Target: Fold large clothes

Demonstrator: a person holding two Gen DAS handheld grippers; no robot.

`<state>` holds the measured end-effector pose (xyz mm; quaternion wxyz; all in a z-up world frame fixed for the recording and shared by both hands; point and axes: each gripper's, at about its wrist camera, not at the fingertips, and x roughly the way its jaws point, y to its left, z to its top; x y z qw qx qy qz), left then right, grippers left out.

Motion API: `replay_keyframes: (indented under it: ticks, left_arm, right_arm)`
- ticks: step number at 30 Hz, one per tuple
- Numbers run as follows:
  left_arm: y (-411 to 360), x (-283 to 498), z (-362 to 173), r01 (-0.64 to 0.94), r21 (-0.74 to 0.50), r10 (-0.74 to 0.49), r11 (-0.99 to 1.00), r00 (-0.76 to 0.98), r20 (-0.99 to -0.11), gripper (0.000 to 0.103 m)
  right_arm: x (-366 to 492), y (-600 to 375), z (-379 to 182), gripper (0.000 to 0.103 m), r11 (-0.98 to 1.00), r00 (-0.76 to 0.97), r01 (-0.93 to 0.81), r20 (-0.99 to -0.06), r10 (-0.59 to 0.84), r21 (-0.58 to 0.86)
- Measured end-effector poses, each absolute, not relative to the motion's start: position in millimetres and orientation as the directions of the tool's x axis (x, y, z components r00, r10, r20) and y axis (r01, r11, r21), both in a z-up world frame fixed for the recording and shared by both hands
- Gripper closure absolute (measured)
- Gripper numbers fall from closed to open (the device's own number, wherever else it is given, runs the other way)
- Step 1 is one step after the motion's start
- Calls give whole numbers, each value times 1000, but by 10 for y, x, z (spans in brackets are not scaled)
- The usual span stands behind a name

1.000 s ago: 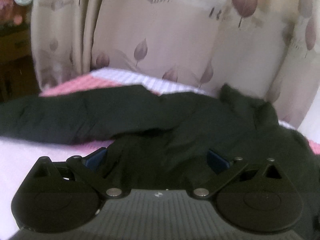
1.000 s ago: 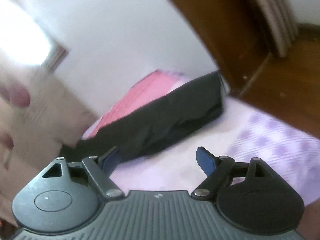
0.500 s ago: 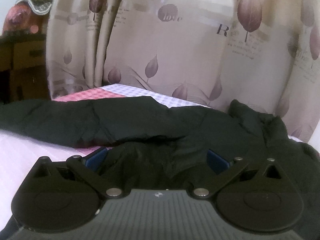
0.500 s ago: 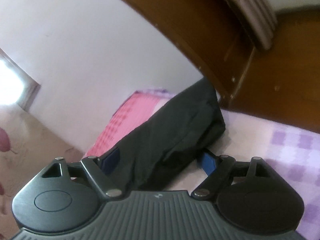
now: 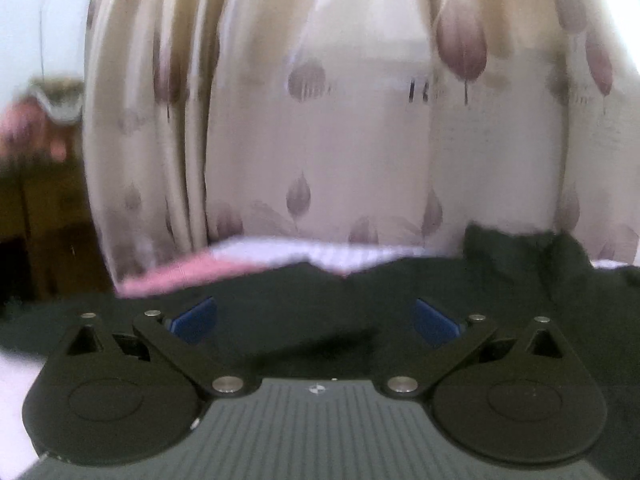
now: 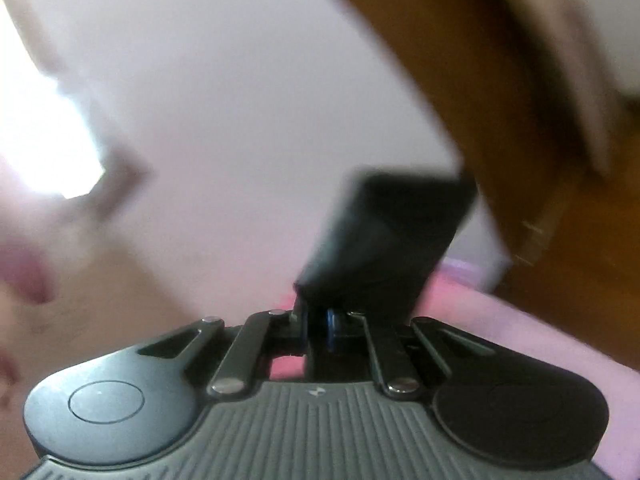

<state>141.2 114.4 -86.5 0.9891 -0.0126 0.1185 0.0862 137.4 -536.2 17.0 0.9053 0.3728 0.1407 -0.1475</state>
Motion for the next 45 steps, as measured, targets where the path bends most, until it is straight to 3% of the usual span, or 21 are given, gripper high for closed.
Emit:
replay_keyframes:
  ticks: [4, 9, 12, 16, 20, 24, 29, 39, 45]
  left_arm:
    - [1306, 1414, -904, -154, -109, 121, 982, 958, -261, 0]
    - [1511, 1427, -953, -171, -230, 99, 958, 950, -296, 0]
    - [1650, 1418, -997, -199, -320, 93, 926, 943, -318, 0]
    - [1888, 1453, -1085, -231, -457, 59, 859, 931, -360, 0]
    - [2030, 1419, -1147, -275, -526, 72, 805, 924, -375, 0]
    - [1999, 1387, -1124, -261, -509, 73, 820, 930, -360, 0]
    - [1905, 1406, -1082, -237, -466, 71, 852, 936, -345, 0]
    - [1979, 1470, -1131, -251, -501, 45, 828, 921, -387, 0]
    - [2166, 1501, -1103, -242, -550, -44, 799, 889, -455, 0]
  right_arm:
    - [2047, -4469, 592, 95, 778, 967, 135, -252, 31, 614]
    - [2705, -3251, 532, 95, 785, 939, -128, -180, 292, 607]
    - [2928, -2567, 281, 95, 763, 879, -240, -200, 434, 601]
    - [3058, -1712, -209, 95, 771, 776, -340, -303, 554, 538]
    - [3077, -1148, -632, 95, 813, 704, -374, -433, 562, 447]
    - [2998, -850, -820, 95, 842, 671, -388, -512, 537, 375]
    - [2963, -709, -830, 95, 860, 658, -414, -554, 510, 299]
    - [2946, -562, -945, 95, 893, 673, -421, -606, 425, 158]
    - [2916, -521, -950, 94, 898, 685, -426, -609, 399, 110]
